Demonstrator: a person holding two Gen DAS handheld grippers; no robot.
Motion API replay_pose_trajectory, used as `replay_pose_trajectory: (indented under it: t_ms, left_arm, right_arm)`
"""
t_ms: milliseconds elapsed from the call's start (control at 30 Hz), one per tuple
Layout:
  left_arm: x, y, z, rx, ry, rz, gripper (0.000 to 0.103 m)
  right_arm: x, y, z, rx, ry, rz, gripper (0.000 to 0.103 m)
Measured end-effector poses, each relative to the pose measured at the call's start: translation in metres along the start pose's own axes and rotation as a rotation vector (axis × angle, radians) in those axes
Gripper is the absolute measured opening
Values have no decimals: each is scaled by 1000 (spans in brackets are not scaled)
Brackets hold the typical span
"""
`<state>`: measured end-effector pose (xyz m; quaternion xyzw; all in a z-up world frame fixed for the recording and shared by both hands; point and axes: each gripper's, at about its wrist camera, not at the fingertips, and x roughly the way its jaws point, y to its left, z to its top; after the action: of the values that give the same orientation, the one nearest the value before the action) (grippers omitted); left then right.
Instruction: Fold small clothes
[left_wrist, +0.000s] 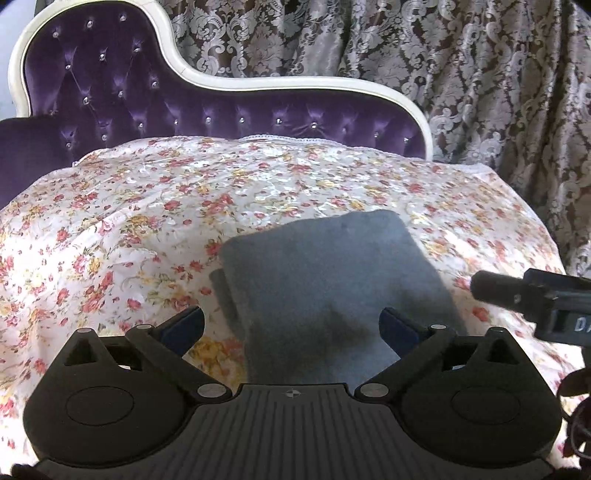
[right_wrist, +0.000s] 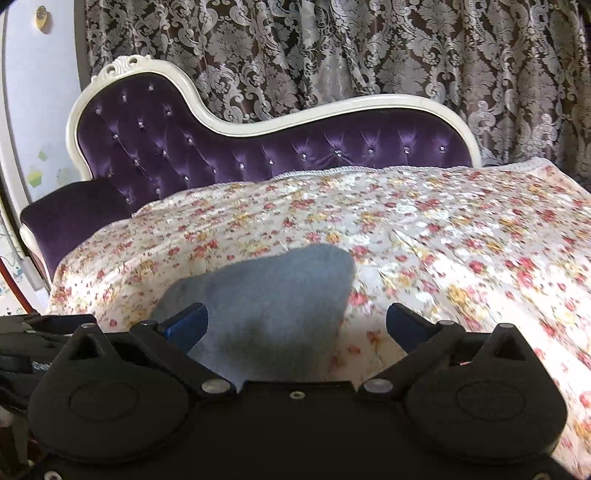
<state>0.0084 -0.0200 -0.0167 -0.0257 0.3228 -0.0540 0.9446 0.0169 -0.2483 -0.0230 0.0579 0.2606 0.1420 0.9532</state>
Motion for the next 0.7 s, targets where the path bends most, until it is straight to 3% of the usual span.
replay_pose_trajectory:
  t_ms: [333, 567, 700]
  left_arm:
    - [-31, -20, -11, 46, 23, 61, 102]
    - [-53, -33, -18, 81, -6, 132, 102]
    - [-59, -37, -22, 82, 5, 128, 102]
  right_arm:
    - [-32, 4, -24, 63, 23, -35, 103]
    - [-53, -1, -36, 112, 30, -73, 103]
    - [-61, -1, -43, 137, 44, -61, 103]
